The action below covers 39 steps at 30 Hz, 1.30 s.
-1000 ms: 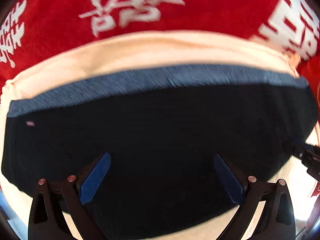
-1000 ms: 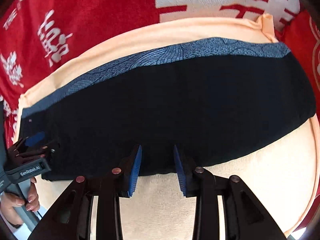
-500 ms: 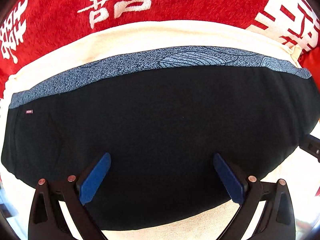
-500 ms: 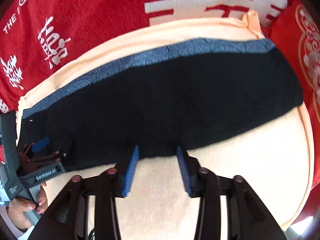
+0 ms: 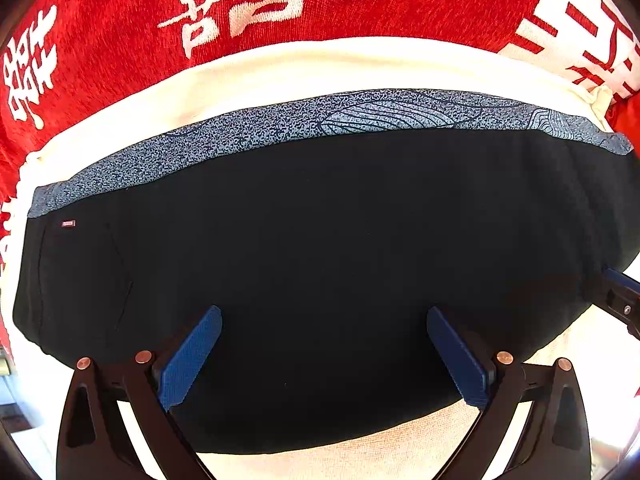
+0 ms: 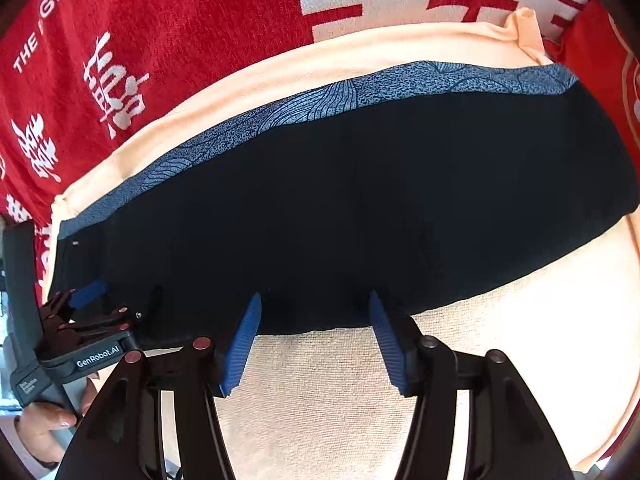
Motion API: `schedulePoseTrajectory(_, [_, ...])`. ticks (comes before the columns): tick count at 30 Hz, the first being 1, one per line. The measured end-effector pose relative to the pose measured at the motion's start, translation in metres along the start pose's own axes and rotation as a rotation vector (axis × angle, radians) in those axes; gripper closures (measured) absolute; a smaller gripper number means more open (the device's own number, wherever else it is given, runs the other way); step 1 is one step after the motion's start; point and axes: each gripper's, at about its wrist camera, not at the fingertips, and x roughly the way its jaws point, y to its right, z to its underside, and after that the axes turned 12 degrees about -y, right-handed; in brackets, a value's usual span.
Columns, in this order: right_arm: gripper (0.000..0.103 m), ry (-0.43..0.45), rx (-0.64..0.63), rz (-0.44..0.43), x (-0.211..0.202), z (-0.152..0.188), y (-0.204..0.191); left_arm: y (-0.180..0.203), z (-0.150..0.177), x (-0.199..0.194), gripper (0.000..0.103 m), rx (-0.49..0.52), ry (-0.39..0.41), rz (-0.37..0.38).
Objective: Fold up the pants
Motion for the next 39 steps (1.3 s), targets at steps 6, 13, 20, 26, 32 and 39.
schedulePoseTrajectory(6, [0.039, -0.001, -0.007, -0.020, 0.001, -0.003, -0.002, 0.003, -0.008, 0.007, 0.000, 0.001, -0.001, -0.014])
schedulePoseTrajectory(13, [0.039, -0.009, 0.018, -0.041, 0.001, -0.004, 0.000, 0.011, -0.007, 0.001, 0.000, 0.003, -0.008, -0.023])
schedulePoseTrajectory(20, [0.039, -0.033, 0.055, -0.060, -0.006, 0.001, 0.007, 0.018, -0.013, 0.002, 0.000, 0.008, -0.024, -0.055])
schedulePoseTrajectory(26, [0.038, -0.048, 0.083, -0.081, -0.010, 0.008, 0.014, 0.021, -0.016, 0.001, 0.000, 0.003, -0.027, -0.064])
schedulePoseTrajectory(32, [0.038, -0.052, 0.127, -0.099, -0.016, 0.015, 0.034, 0.025, -0.018, 0.000, 0.000, 0.005, -0.029, -0.083])
schedulePoseTrajectory(39, [0.038, -0.045, 0.165, -0.105, -0.025, 0.017, 0.059, 0.033, -0.021, -0.004, 0.000, 0.010, -0.031, -0.120])
